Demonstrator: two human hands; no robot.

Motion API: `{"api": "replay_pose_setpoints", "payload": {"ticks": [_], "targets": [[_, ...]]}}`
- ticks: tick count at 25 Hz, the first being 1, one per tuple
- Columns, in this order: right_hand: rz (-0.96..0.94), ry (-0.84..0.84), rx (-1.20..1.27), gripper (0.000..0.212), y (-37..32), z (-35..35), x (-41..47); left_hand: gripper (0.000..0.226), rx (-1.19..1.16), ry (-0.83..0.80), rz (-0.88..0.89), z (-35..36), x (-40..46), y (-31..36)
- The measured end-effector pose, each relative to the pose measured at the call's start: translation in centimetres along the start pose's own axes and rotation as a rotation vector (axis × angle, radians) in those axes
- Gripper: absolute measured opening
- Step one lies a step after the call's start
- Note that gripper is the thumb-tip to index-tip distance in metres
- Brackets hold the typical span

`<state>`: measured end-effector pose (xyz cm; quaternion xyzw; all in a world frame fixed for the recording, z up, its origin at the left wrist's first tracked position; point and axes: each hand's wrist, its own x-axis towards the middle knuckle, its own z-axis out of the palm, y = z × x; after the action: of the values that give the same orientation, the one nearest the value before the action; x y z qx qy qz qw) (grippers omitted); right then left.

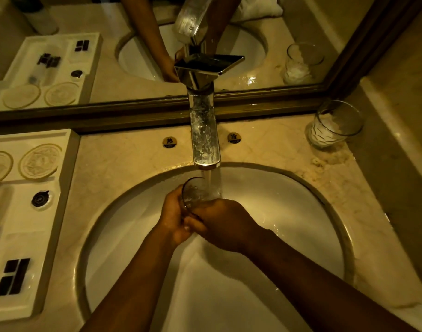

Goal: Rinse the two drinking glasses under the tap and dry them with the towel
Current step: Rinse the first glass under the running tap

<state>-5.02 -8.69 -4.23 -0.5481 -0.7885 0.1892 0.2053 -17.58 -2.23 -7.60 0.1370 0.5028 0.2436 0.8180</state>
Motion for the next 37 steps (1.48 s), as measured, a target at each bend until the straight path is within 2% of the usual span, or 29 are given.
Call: {"api": "replay_pose_setpoints", "payload": {"ticks": [3,6,10,12,16,19,20,22,25,27,29,31,33,37], "targets": [[-0.113,-0.093,-0.068,0.037,1.2,-1.0,-0.2,0.045,0.137,-0.089,-0.019,-0.1,-0.9,1.6],[-0.111,-0.190,0.005,0.041,1.2,-1.3,0.0,0.052,0.252,-0.120,-0.077,-0.9,-0.9,1.9],[-0.036,-0.074,0.116,0.034,0.1,-0.7,0.1,0.052,0.220,-0.104,-0.053,-1.7,-0.4,1.4],[0.149,0.016,0.217,0.031,-1.2,0.3,0.2,0.044,0.207,-0.066,0.000,-1.4,-0.6,1.3],[0.736,0.102,0.704,0.038,-3.0,1.2,1.8,0.029,0.215,0.066,0.251,0.1,-0.4,0.4],[0.838,0.214,1.001,0.033,-3.0,1.1,2.7,0.019,0.167,0.082,0.365,0.7,-0.4,-0.2],[0.808,0.220,0.992,0.031,-2.8,1.0,2.6,0.018,0.151,0.062,0.362,0.7,-0.4,-0.2],[0.639,0.177,0.761,0.029,-2.1,0.9,1.8,0.020,0.179,0.068,0.321,0.6,-0.8,0.2],[0.195,0.101,0.317,0.029,-0.2,1.0,0.6,0.030,0.220,0.081,0.203,0.4,-0.6,1.1],[-0.048,0.082,0.041,0.021,0.4,0.9,0.6,0.034,0.101,0.055,0.077,0.3,-0.3,1.1],[-0.171,0.060,-0.118,0.022,0.9,0.9,0.7,0.039,-0.008,0.026,-0.053,0.1,-0.1,0.8],[-0.191,-0.026,-0.110,0.032,1.8,-0.1,0.6,0.047,0.005,-0.020,-0.120,0.0,-0.2,0.4],[-0.134,-0.092,-0.052,0.035,2.7,-1.3,0.4,0.051,0.039,-0.046,-0.126,0.3,0.0,0.3],[0.083,0.052,0.027,0.036,1.7,-0.8,0.0,0.038,-0.029,-0.018,0.046,1.5,0.3,0.1]]}}
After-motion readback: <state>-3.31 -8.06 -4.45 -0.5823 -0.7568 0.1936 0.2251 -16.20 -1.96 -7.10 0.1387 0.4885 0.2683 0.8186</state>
